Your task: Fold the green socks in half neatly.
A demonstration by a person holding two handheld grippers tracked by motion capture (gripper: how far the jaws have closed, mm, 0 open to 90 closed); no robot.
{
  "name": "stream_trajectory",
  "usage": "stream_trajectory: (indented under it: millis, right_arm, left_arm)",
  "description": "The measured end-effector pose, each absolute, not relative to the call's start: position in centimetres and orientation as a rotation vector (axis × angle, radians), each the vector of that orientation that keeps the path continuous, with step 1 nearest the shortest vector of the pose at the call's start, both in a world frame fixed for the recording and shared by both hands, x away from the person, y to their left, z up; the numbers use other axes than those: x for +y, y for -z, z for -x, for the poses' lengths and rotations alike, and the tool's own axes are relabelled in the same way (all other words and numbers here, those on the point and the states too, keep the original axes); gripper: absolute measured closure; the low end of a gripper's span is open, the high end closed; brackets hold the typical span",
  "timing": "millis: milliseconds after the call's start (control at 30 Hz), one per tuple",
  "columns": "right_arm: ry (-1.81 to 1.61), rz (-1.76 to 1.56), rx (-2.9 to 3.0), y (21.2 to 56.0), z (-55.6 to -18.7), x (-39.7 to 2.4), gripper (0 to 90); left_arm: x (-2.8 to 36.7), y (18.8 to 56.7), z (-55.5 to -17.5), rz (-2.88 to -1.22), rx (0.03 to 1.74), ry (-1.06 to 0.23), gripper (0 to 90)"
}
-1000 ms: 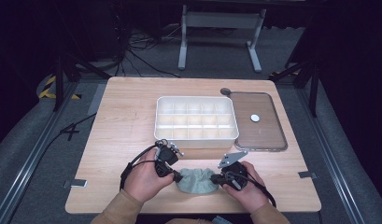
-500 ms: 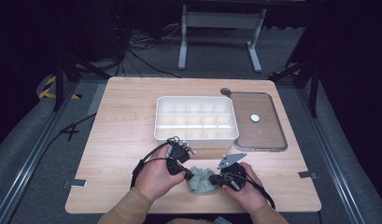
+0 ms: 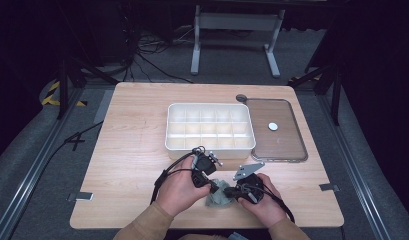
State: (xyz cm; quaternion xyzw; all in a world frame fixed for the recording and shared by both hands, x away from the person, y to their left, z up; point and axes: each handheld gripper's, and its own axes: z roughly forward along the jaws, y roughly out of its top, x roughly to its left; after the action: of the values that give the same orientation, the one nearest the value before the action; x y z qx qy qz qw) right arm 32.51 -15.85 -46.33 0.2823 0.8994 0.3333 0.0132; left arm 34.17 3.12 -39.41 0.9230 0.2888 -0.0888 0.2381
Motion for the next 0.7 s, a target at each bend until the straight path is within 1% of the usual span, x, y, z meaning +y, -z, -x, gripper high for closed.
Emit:
stream_trajectory:
  millis: [167, 200, 267, 300, 333, 400, 433, 467, 500, 567, 600, 700]
  right_arm:
    - [-1.042, -0.882, 2.797, 46.4, -32.4, -15.9, 85.8]
    - [-1.042, -0.880, 2.796, 46.3, -32.4, -15.9, 84.6]
    - [-1.045, -0.890, 2.799, 46.0, -32.4, -16.2, 76.8]
    - [-1.067, -0.906, 2.794, 45.8, -32.5, -16.4, 75.5]
    - [-1.098, -0.919, 2.780, 45.4, -32.6, -16.8, 75.5]
    - [-1.124, -0.938, 2.757, 45.0, -32.6, -17.2, 75.5]
    - [-1.137, -0.944, 2.736, 44.6, -32.6, -17.6, 75.5]
    - [-1.143, -0.944, 2.711, 43.8, -32.5, -18.2, 75.4]
    - [-1.153, -0.948, 2.702, 43.4, -32.4, -18.4, 75.4]
    - [-1.157, -0.945, 2.681, 42.8, -32.3, -18.7, 75.4]
    - [-1.148, -0.938, 2.675, 42.6, -32.2, -18.8, 75.4]
    - [-1.147, -0.933, 2.665, 42.1, -32.1, -18.8, 75.5]
  left_arm:
    - [2.0, 40.7, -34.6, -2.536, 0.786, 0.260, 84.4]
    - [2.1, 40.9, -34.7, -2.533, 0.793, 0.262, 84.4]
    - [2.3, 41.0, -34.7, -2.522, 0.794, 0.272, 84.0]
    - [2.4, 41.0, -34.7, -2.507, 0.787, 0.271, 82.5]
    - [2.7, 40.9, -34.6, -2.452, 0.779, 0.272, 78.9]
    - [2.9, 40.7, -34.6, -2.425, 0.765, 0.280, 69.1]
    - [3.2, 40.2, -34.4, -2.384, 0.738, 0.280, 69.1]
    - [3.4, 39.8, -34.3, -2.370, 0.732, 0.281, 64.0]
    - [3.7, 39.5, -34.2, -2.362, 0.717, 0.273, 62.1]
    - [4.2, 39.1, -34.0, -2.341, 0.712, 0.261, 60.9]
    - [5.2, 38.5, -33.8, -2.317, 0.721, 0.242, 61.0]
    - [6.7, 38.1, -34.0, -2.302, 0.749, 0.228, 61.9]
